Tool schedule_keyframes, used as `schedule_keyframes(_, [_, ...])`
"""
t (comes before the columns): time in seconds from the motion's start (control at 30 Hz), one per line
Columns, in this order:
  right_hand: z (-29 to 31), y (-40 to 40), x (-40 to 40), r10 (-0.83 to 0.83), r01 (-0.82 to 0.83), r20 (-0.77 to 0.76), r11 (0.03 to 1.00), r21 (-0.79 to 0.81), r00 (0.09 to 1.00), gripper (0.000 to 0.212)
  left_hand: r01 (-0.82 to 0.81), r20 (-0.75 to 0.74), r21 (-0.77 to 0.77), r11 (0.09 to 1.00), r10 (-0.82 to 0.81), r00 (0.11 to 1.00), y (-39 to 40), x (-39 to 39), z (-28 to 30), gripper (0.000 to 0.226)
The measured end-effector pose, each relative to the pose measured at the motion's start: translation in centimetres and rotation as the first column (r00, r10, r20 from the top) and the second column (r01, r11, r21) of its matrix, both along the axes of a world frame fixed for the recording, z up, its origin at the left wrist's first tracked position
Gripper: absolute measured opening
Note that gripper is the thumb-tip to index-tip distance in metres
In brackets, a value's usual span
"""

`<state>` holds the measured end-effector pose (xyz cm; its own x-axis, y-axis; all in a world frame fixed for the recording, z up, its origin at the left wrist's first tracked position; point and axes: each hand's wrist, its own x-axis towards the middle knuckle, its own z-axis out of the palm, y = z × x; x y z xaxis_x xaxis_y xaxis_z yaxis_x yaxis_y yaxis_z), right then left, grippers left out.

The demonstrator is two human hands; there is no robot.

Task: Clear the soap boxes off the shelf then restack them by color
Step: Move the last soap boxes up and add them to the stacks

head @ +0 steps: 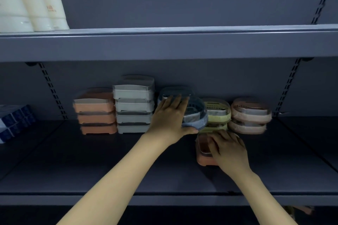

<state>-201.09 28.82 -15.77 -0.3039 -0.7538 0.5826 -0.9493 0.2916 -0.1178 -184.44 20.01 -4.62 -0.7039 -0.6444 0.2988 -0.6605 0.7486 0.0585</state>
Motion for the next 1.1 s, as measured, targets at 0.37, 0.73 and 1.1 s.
schedule_keyframes(0.37, [0.3, 0.3, 0.0, 0.006, -0.006, 0.003, 1.0, 0.025, 1.0, 0.037, -0.003, 0.012, -0.131, 0.991, 0.004, 1.0, -3.1, -4.0, 2.8, 0.096])
schedule_keyframes(0.73, [0.6, 0.9, -0.8, 0.092, -0.105, 0.08, 0.977, 0.183, 0.993, 0.056, -0.081, 0.019, -0.115, 0.99, 0.084, 0.996, -6.7, -4.4, 3.1, 0.091])
schedule_keyframes(1.1, [2.4, 2.3, -1.0, 0.17, -0.22, 0.164, 0.904, 0.367, 0.972, 0.097, -0.045, 0.069, -0.077, 0.996, 0.05, 0.996, -9.2, -4.7, 3.8, 0.088])
